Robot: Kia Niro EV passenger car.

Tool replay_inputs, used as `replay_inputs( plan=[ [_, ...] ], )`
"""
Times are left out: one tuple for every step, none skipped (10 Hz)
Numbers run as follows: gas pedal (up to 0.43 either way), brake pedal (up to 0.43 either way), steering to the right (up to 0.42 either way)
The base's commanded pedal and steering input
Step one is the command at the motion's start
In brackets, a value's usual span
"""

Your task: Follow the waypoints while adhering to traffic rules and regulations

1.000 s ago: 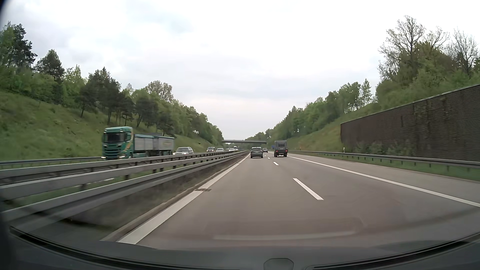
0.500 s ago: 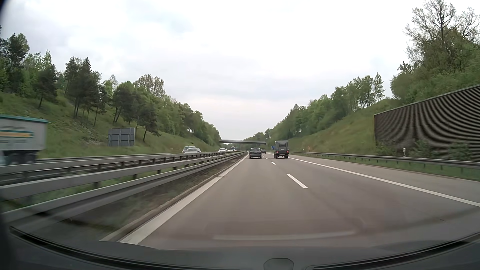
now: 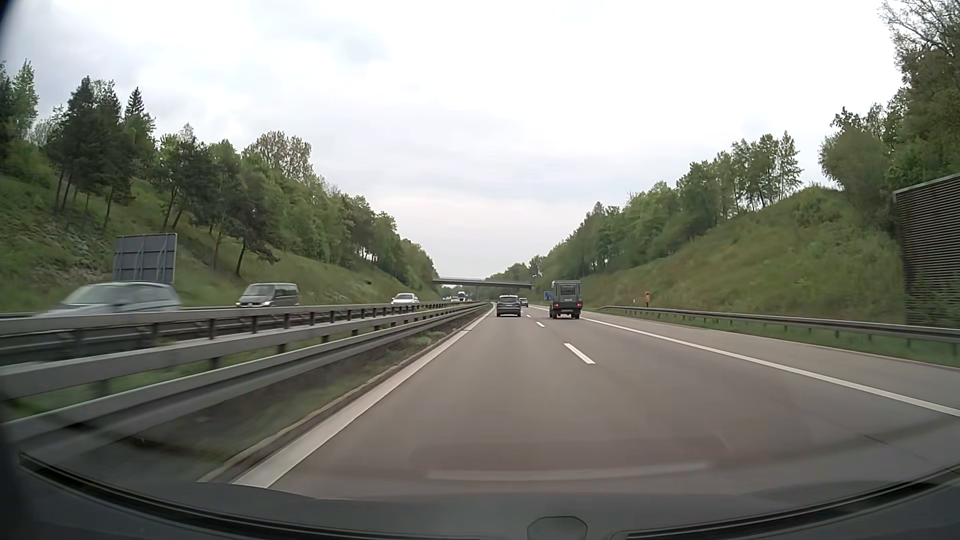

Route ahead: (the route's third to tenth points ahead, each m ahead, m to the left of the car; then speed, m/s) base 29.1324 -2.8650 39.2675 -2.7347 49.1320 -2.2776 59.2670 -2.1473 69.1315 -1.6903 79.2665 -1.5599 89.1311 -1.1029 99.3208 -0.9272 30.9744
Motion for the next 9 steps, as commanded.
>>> replay_inputs(
  plan=[
    [0.268, 0.0, 0.002],
    [0.268, 0.0, 0.001],
    [0.268, 0.0, 0.001],
    [0.268, 0.0, 0.001],
    [0.268, 0.0, 0.001],
    [0.268, 0.0, 0.001],
    [0.268, 0.0, 0.001],
    [0.268, 0.0, 0.001],
    [0.268, 0.0, 0.001]
  ],
)
